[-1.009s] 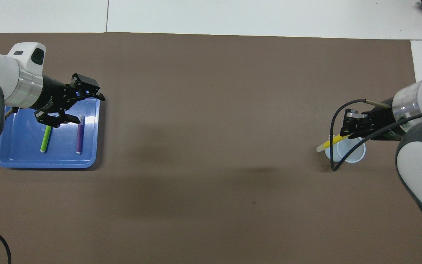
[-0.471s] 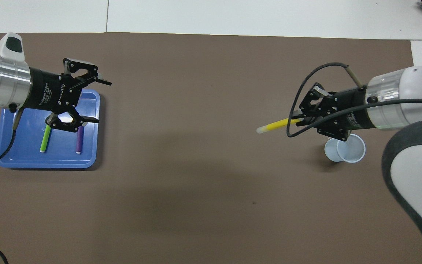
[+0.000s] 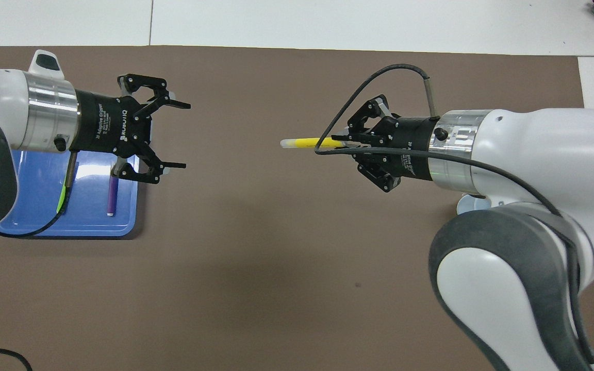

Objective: Right arm passes pens to left for tray arrangement
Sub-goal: 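Lift the yellow pen with the right gripper while the left gripper approaches, then close the left gripper on the yellow pen held by the right gripper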

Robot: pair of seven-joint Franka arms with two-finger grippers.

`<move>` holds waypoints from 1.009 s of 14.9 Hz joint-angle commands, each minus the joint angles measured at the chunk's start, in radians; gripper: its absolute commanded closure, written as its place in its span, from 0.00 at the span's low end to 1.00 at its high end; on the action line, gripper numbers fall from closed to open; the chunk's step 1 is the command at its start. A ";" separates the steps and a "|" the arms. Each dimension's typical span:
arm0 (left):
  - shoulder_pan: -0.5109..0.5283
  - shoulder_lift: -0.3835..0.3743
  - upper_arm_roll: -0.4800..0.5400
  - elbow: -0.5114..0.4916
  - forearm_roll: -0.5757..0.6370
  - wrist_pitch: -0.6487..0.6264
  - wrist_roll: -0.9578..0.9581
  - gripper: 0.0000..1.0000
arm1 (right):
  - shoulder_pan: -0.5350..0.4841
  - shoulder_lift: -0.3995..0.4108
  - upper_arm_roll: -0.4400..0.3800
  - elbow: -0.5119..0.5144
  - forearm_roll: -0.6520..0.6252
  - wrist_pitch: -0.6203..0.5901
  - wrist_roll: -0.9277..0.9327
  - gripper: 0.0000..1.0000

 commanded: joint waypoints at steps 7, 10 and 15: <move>-0.130 -0.026 -0.011 -0.027 -0.013 0.160 -0.145 0.01 | 0.130 -0.006 -0.001 -0.051 0.067 0.160 0.083 1.00; -0.165 -0.026 -0.011 -0.042 -0.012 0.209 -0.159 0.03 | 0.130 -0.004 -0.001 -0.049 0.071 0.161 0.085 1.00; -0.184 -0.046 -0.011 -0.079 -0.010 0.208 -0.156 0.03 | 0.131 -0.004 -0.001 -0.046 0.088 0.161 0.083 1.00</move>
